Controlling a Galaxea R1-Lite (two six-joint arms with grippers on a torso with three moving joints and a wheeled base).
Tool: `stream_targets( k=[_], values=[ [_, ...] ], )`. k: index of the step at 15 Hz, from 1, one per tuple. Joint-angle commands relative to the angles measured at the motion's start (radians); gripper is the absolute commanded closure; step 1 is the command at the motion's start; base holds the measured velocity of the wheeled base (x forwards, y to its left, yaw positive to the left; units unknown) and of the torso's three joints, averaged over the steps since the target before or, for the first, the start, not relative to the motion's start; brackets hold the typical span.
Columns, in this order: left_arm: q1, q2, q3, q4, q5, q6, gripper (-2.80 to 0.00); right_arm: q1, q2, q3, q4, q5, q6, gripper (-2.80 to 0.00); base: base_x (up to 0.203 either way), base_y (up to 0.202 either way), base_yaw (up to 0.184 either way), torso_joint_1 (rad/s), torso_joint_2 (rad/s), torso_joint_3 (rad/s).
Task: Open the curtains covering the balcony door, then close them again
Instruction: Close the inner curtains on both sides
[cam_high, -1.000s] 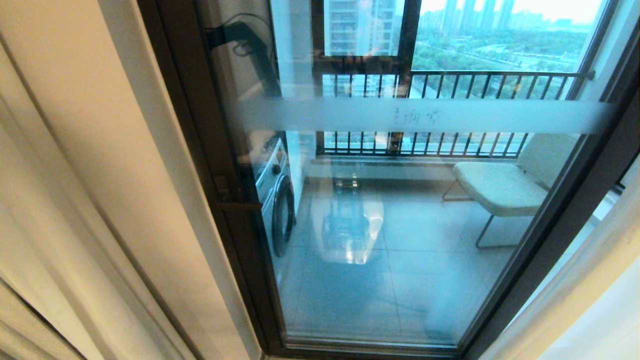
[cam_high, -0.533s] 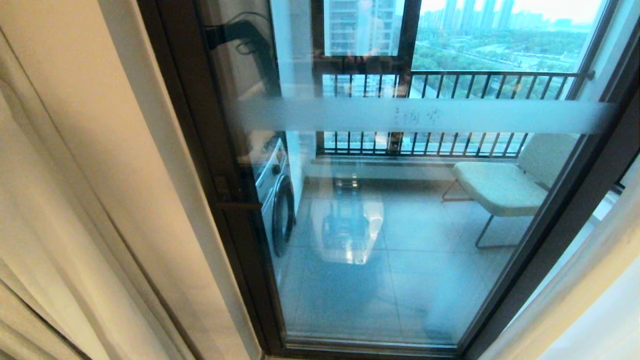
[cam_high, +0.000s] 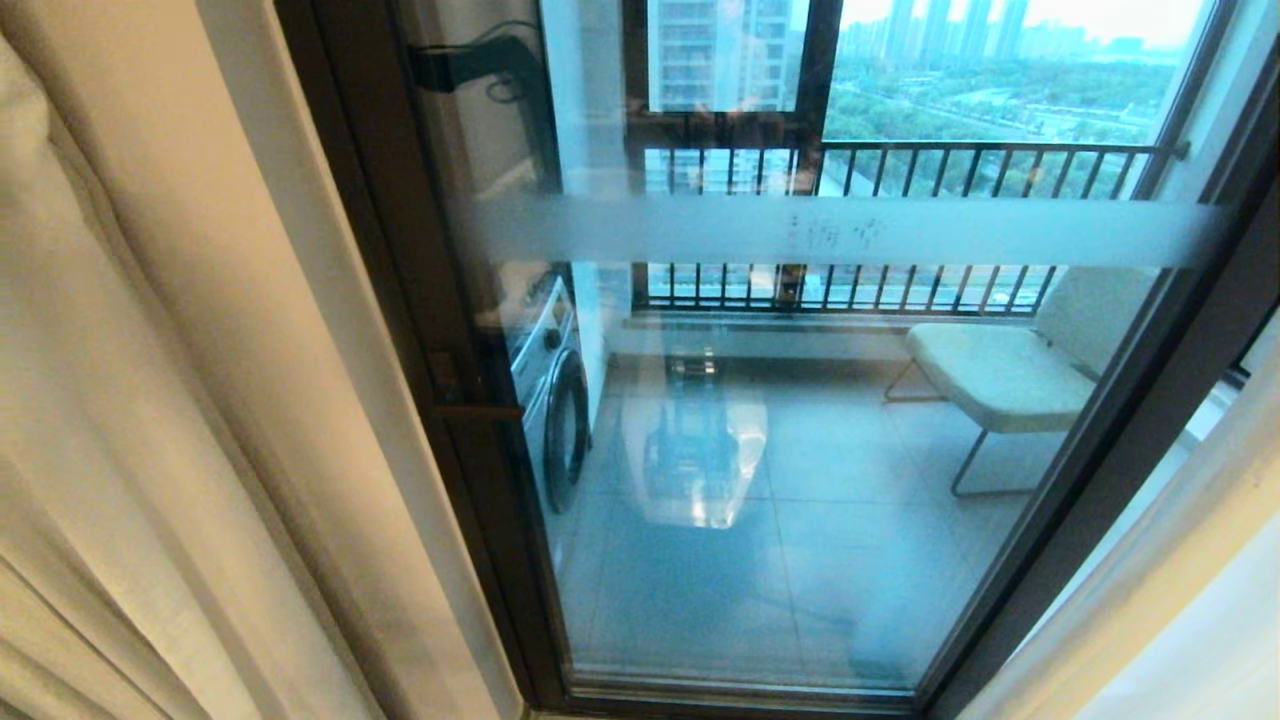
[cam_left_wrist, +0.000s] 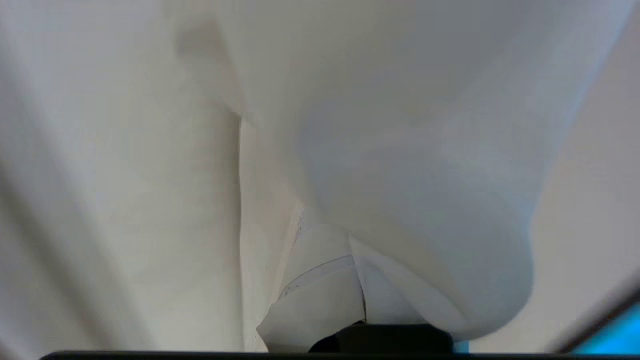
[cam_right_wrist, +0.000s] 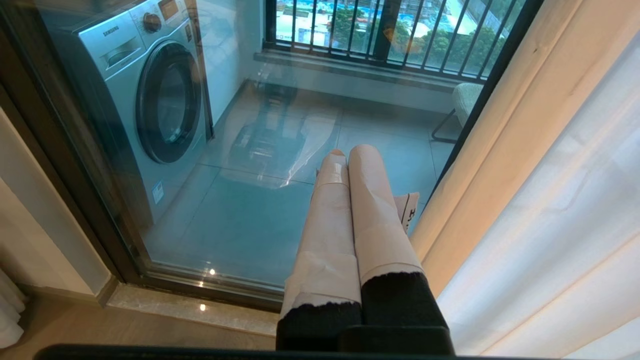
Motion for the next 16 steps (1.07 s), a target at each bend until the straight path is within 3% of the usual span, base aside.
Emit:
stream_targets(
  k=[1, 11, 16],
  values=[
    [-0.035, -0.052, 0.027, -0.002, -0.004, -0.004, 0.0, 0.0, 0.001, 0.0, 0.0, 0.001, -0.001, 0.0, 0.0, 0.0, 0.0, 0.0, 0.0, 0.0],
    [-0.211, -0.208, 0.174, 0.0, -0.035, -0.019, 0.0, 0.0, 0.001, 0.0, 0.0, 0.001, -0.001, 0.0, 0.0, 0.0, 0.0, 0.0, 0.0, 0.0],
    [-0.282, -0.269, 0.232, 0.003, -0.087, -0.022, 0.0, 0.0, 0.001, 0.0, 0.0, 0.001, -0.001, 0.0, 0.0, 0.0, 0.0, 0.0, 0.0, 0.0]
  ],
)
